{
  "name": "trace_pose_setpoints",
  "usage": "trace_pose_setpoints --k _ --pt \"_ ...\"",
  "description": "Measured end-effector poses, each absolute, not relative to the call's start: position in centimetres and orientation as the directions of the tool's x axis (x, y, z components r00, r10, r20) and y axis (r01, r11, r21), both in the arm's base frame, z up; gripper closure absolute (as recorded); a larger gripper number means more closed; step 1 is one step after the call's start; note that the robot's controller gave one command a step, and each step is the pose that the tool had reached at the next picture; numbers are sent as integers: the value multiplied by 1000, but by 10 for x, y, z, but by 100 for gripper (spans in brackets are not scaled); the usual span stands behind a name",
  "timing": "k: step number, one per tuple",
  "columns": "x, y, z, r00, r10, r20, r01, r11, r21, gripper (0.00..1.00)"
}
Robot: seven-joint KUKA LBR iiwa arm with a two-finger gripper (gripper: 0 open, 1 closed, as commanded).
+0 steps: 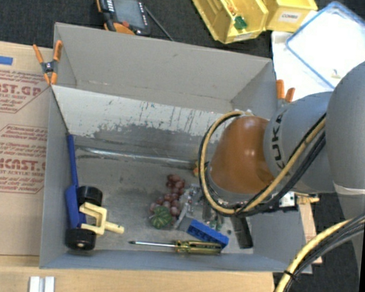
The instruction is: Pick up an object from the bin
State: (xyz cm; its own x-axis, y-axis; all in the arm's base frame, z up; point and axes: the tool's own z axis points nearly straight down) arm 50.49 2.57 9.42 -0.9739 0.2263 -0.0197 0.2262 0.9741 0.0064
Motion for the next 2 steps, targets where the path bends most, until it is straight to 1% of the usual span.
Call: trace_pose_setpoints --k 1,2 --pt "494 64 77 -954 297 -46 296 955 11 100" --pt "504 27 155 -968 250 -35 249 968 8 100"
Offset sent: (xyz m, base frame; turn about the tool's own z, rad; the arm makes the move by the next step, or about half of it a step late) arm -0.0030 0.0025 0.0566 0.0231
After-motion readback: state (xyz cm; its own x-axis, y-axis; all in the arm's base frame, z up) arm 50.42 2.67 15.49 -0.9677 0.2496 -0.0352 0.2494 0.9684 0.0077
